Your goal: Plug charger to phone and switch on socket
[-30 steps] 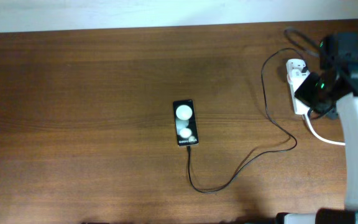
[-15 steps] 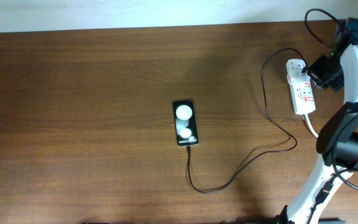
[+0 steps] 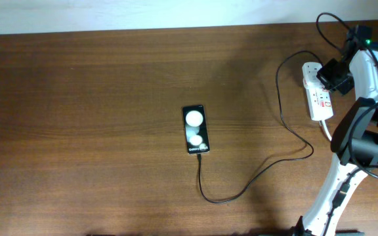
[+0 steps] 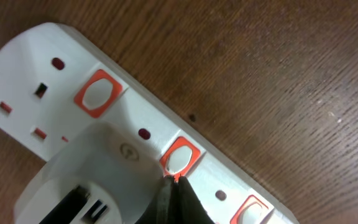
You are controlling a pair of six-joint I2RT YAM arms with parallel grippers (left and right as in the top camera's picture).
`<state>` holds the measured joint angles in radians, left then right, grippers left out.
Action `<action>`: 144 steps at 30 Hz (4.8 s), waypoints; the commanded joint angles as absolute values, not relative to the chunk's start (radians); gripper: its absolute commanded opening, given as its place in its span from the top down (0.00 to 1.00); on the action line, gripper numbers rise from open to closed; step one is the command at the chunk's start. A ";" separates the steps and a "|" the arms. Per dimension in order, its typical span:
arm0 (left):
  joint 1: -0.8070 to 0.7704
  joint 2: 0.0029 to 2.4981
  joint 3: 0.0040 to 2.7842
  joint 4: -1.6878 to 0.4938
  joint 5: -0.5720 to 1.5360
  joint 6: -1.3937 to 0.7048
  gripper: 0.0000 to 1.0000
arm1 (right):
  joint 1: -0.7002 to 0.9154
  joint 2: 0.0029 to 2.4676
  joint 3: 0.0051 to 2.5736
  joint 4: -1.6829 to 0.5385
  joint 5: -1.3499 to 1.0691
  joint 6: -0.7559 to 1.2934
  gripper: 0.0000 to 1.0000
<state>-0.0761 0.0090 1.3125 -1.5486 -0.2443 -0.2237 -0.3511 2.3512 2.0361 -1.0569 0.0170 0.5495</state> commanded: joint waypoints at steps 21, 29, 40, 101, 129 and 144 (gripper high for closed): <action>-0.069 0.007 1.311 -1.547 -0.258 -0.211 0.01 | -0.375 2.099 2.052 -1.311 0.170 0.585 0.96; -0.069 0.007 1.311 -1.547 -0.258 -0.211 0.01 | -0.360 1.330 2.054 -1.048 -0.230 0.585 0.96; -0.069 0.007 1.311 -1.617 -0.258 -0.215 0.01 | 0.016 0.943 1.921 -0.829 -0.063 0.508 0.93; -0.069 0.006 0.009 -0.068 -0.135 -0.215 0.01 | 0.033 0.006 0.146 0.043 0.162 0.512 0.01; -0.069 0.006 0.009 -0.068 -0.135 -0.215 0.01 | 0.033 0.004 0.038 -0.139 0.158 0.509 0.02; -0.069 0.006 0.009 -0.068 -0.135 -0.215 0.01 | 0.033 0.004 0.038 -0.139 0.158 0.509 0.02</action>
